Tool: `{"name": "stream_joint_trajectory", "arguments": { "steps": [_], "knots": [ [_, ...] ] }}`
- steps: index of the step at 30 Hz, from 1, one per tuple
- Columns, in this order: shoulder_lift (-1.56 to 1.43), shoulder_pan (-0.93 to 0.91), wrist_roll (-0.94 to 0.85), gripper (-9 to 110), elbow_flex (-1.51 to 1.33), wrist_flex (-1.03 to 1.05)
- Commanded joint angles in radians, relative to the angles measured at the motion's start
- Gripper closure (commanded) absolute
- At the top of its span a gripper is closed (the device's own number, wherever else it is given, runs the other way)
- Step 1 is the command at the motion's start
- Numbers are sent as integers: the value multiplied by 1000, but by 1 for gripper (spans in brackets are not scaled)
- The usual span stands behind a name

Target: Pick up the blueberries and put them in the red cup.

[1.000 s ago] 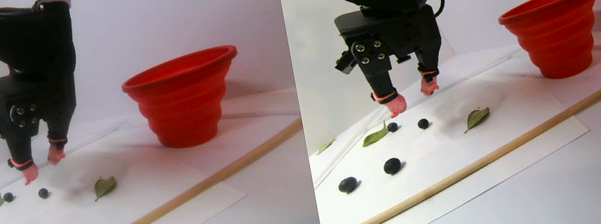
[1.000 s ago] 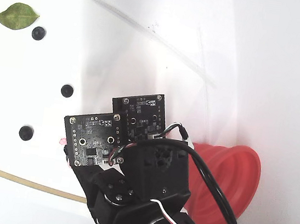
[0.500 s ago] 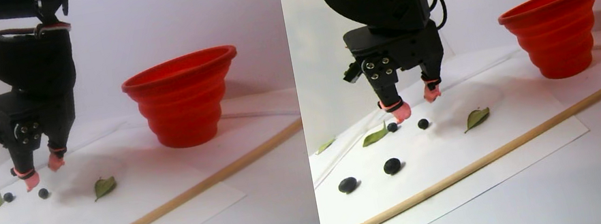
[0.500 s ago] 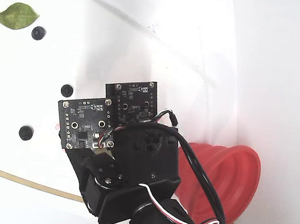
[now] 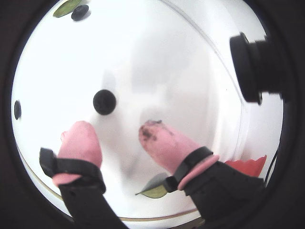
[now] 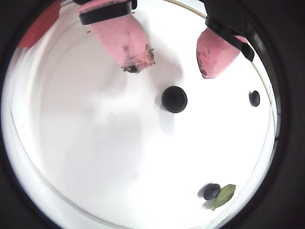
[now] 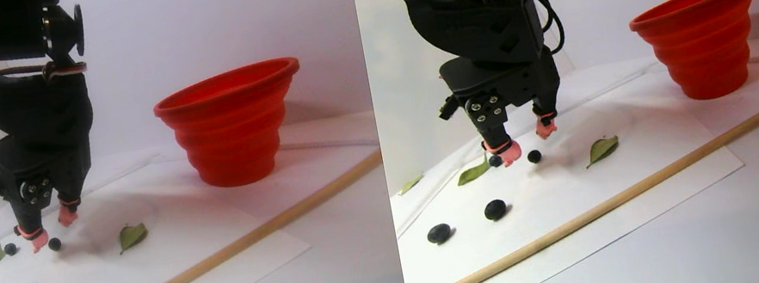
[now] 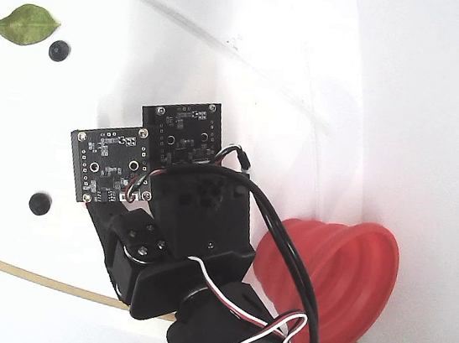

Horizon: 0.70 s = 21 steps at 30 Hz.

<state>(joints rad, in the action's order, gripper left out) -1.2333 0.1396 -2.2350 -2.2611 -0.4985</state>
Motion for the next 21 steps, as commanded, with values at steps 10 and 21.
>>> {"name": "stream_joint_trajectory", "arguments": {
  "steps": [10,21],
  "knots": [
    [72,48,25,83,107,-57],
    [123,66,54,82,141,-84]
  ]
}}
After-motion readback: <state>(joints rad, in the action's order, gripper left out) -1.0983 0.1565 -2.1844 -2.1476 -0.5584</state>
